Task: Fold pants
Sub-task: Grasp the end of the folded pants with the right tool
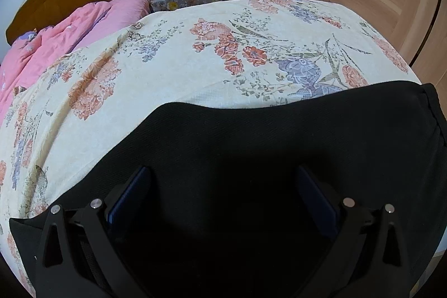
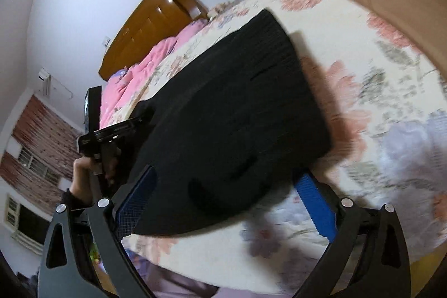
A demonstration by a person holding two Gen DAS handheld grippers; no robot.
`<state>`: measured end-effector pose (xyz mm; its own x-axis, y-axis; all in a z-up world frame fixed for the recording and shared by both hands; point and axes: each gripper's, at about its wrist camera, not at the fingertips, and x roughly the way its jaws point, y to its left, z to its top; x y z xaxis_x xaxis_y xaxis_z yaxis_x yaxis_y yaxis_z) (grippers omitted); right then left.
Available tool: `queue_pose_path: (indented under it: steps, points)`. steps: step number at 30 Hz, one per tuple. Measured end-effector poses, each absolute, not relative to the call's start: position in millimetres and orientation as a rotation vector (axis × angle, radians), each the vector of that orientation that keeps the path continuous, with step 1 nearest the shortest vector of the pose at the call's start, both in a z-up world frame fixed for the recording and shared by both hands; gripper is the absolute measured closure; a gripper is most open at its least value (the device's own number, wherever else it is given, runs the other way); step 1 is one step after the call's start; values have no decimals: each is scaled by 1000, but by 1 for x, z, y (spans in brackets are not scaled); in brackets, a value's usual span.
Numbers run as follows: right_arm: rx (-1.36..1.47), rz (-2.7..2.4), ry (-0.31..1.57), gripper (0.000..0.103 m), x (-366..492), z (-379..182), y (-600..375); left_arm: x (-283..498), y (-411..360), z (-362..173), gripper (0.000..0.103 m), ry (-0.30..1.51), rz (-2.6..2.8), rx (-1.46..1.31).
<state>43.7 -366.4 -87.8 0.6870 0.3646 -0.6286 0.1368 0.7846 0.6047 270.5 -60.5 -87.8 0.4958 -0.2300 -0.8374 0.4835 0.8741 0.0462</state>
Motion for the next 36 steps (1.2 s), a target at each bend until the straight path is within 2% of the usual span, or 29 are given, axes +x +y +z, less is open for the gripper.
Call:
queue_pose_path:
  steps: [4, 10, 15, 18, 19, 20, 22, 23, 26, 28, 32, 36]
  points:
    - [705, 202, 861, 6, 40, -90, -357, 272, -60, -88, 1, 962, -442, 288]
    - [831, 146, 816, 6, 51, -91, -364, 272, -59, -87, 1, 963, -446, 279]
    - [552, 142, 902, 8, 55, -82, -333, 272, -60, -87, 1, 963, -446, 279]
    - [608, 89, 869, 21, 58, -83, -339, 270, -59, -86, 1, 954, -444, 275]
    - [631, 73, 861, 32, 58, -84, -344, 269, -58, -83, 1, 938, -449, 269]
    - [646, 54, 858, 52, 57, -85, -348, 266, -55, -77, 2, 914, -451, 255]
    - [699, 42, 844, 65, 52, -90, -360, 251, -42, -52, 2, 830, -481, 178]
    - [762, 61, 832, 67, 48, -96, -369, 242, -33, -37, 2, 788, -523, 119]
    - [819, 87, 806, 68, 42, -101, -377, 213, -4, -1, 2, 701, -476, 75]
    - [828, 85, 808, 66, 41, -102, -378, 194, 18, 1, 2, 704, -376, 112]
    - [812, 88, 840, 61, 46, -98, -374, 161, 69, -24, 2, 729, -268, 61]
    - [792, 81, 823, 61, 45, -99, -372, 164, 104, -87, 1, 848, -189, 19]
